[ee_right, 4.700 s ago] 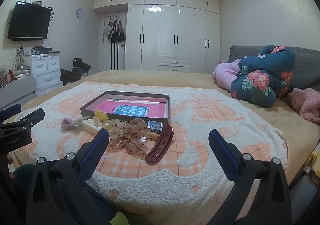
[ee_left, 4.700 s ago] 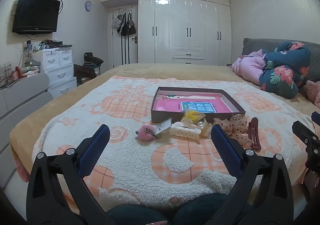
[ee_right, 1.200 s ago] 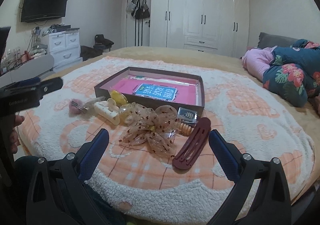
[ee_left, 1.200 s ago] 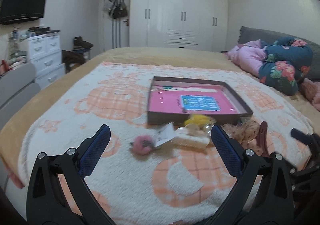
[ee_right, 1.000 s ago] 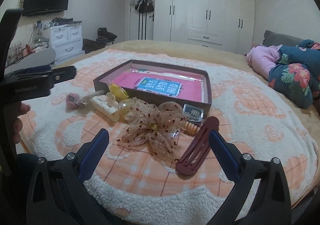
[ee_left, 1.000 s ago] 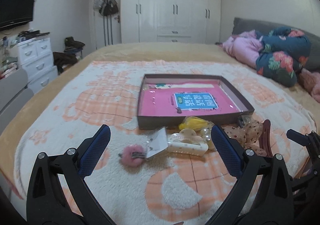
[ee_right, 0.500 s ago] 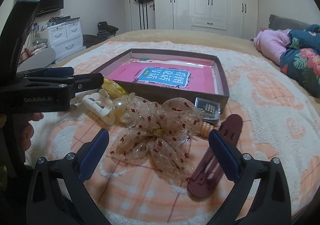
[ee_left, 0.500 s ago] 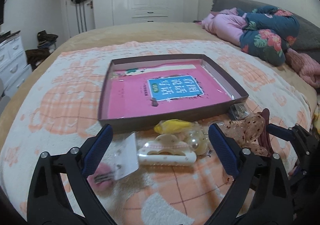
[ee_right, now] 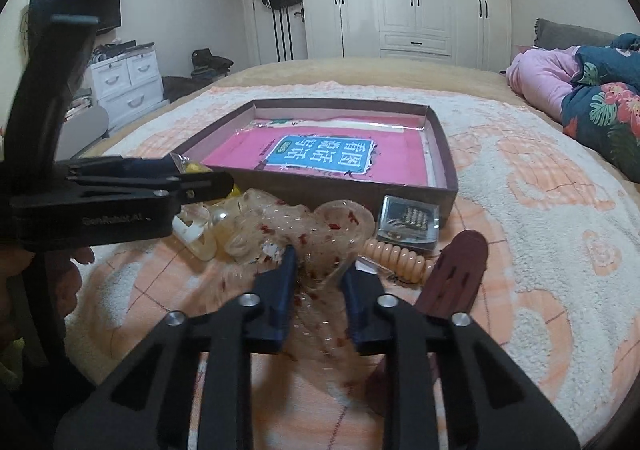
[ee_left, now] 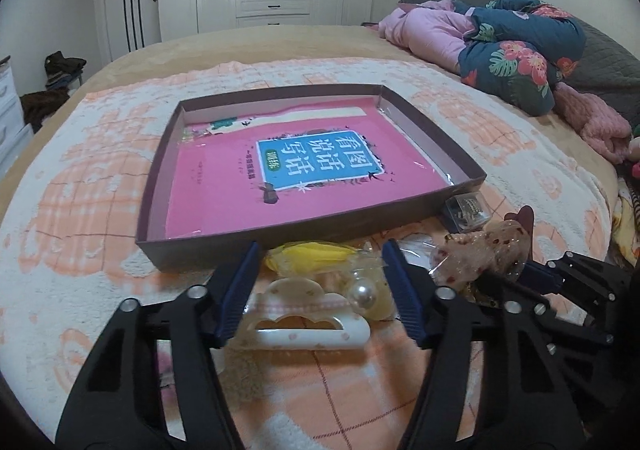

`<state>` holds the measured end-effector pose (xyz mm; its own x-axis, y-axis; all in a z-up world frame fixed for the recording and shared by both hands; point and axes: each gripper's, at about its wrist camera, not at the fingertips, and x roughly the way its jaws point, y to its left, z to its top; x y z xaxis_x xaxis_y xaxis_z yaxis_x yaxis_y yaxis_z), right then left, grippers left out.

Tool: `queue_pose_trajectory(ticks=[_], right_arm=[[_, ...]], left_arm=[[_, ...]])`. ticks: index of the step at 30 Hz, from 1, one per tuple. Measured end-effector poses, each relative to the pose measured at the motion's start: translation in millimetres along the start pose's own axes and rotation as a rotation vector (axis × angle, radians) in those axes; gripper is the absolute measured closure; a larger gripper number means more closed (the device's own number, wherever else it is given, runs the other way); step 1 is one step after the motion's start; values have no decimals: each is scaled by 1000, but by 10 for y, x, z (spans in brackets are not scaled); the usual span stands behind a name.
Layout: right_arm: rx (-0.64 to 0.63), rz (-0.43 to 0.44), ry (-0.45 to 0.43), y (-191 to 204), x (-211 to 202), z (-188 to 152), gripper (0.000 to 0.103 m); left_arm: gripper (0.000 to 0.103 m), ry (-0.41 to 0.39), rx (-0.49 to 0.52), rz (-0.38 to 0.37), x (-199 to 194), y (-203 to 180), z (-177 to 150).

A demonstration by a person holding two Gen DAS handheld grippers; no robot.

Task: Organize jewelry
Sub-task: 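Grasp the yellow bagged hair ring with the left tool while the right tool grasps the sheer dotted bow, then carry the yellow ring with the left tool into the pink tray while the right tool drops the bow there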

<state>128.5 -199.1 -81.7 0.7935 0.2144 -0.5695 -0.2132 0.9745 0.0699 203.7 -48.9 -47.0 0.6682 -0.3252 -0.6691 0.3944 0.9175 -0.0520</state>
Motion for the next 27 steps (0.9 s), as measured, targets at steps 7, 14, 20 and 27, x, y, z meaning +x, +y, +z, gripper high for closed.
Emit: queue_pose_trajectory(ticks=[7, 14, 20, 27], right_arm=[[9, -6, -8, -82, -111, 13, 91], [19, -19, -50, -178, -284, 84, 92], [12, -49, -93, -236, -370, 214, 92], [14, -87, -120, -360, -283, 447, 92]], left_arm=[[59, -25, -8, -5, -18, -19, 16], [60, -89, -60, -6, -250, 95, 86], [60, -156, -102, -1, -473, 222, 269], [60, -206, -161, 22, -530, 447, 477]])
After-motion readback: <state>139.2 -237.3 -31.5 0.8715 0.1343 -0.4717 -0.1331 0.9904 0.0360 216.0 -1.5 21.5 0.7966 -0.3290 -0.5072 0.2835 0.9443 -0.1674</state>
